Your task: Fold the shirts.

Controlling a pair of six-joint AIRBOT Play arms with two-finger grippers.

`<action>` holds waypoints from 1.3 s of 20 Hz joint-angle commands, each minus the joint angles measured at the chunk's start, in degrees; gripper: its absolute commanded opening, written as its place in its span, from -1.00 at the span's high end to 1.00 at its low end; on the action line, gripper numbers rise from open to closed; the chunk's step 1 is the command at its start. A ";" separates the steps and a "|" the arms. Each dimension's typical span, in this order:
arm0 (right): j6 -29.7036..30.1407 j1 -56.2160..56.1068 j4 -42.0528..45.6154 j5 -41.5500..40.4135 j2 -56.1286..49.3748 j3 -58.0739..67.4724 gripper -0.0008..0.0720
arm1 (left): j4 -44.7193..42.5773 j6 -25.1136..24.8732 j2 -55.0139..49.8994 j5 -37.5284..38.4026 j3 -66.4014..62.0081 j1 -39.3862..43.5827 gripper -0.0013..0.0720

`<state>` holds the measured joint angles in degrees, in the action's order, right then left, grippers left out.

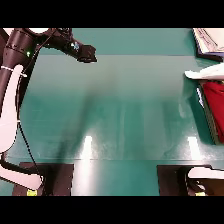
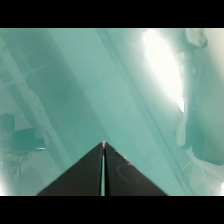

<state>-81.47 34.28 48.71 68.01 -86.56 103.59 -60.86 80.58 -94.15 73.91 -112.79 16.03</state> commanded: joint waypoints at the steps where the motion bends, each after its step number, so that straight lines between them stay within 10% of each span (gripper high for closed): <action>1: 2.19 3.26 -2.21 1.60 2.25 2.86 0.94 | 0.00 0.02 0.04 -1.27 0.00 0.17 0.89; 11: 2.01 11.63 -0.46 5.92 18.91 -10.54 0.94 | 0.00 -0.02 0.04 -1.22 0.00 0.17 0.89; 18: 1.44 15.91 25.22 13.42 28.20 -27.34 0.93 | 0.00 -0.04 0.04 -0.63 0.00 0.17 0.89; 19: 0.72 16.59 28.17 14.27 29.11 -29.44 0.86 | 0.00 -0.07 0.04 -0.61 0.00 0.17 0.89; 21: 0.28 18.14 34.12 15.21 31.01 -34.01 -0.15 | -0.02 -0.11 0.04 -0.37 0.00 0.17 0.89; 26: -2.82 20.74 39.17 15.74 32.83 -39.71 -0.64 | -0.02 -0.09 0.04 -0.42 0.00 0.17 0.89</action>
<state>-81.56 53.80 83.33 82.91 -54.74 66.92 -60.86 80.51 -94.15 73.52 -112.79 16.21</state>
